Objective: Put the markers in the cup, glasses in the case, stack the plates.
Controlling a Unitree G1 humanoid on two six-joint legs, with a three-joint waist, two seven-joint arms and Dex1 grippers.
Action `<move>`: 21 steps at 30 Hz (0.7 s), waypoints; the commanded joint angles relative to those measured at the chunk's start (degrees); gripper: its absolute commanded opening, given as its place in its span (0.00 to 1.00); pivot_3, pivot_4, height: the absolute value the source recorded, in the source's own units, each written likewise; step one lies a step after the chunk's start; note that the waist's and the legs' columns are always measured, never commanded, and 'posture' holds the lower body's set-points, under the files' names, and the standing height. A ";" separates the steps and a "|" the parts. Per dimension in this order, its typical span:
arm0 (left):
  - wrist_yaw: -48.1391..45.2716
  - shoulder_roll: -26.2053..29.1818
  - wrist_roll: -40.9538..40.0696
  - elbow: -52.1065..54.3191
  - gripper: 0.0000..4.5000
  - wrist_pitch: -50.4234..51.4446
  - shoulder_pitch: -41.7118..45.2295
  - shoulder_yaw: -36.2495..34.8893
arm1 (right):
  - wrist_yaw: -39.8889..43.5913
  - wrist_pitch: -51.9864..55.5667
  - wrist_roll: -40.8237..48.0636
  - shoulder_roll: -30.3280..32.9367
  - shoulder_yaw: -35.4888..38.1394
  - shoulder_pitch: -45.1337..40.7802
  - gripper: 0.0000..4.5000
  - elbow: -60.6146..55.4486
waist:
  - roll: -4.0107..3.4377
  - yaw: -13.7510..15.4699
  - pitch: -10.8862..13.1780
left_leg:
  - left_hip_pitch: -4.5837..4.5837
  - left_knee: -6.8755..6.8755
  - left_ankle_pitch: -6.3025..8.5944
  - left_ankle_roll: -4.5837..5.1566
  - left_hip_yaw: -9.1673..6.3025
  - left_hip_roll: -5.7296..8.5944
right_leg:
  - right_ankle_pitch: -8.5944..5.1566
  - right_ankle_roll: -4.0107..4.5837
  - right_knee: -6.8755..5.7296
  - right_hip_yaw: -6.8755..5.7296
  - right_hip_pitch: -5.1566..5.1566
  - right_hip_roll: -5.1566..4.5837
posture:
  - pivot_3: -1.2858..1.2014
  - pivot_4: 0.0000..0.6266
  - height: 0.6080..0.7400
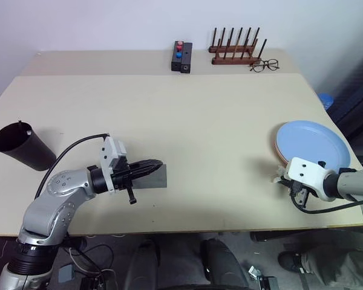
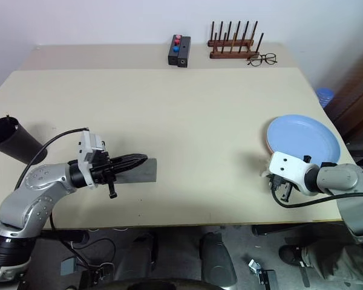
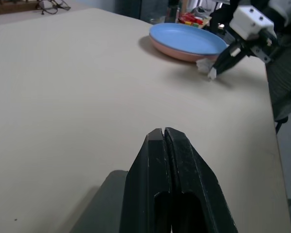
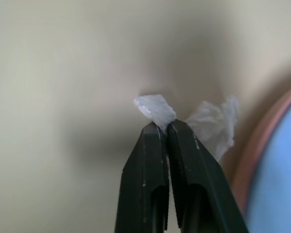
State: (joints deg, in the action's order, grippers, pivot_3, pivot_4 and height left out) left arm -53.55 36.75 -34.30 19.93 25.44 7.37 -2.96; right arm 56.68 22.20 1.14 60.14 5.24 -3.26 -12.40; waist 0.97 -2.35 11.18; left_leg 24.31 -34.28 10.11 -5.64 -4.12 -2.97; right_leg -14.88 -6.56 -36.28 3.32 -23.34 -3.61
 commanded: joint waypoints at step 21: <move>8.38 0.82 1.86 4.85 0.00 -2.95 -6.40 -9.26 | -4.97 -16.26 -5.35 -1.34 -5.27 -24.66 0.64 23.94 | -0.04 -0.47 0.02 | -0.01 0.09 0.00 0.00 0.03 -0.03 | 0.02 0.00 -0.03 0.01 -0.06 0.02 | 0.52 0.24 0.99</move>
State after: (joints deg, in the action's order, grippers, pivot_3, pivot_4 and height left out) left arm -46.97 37.23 -32.86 22.32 22.29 1.68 -9.91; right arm 51.18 6.90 -6.65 59.37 -1.60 -26.94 13.16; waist 0.92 -2.82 11.20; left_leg 24.29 -34.18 10.11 -5.63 -4.10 -3.00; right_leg -14.86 -6.57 -36.31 3.33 -23.40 -3.59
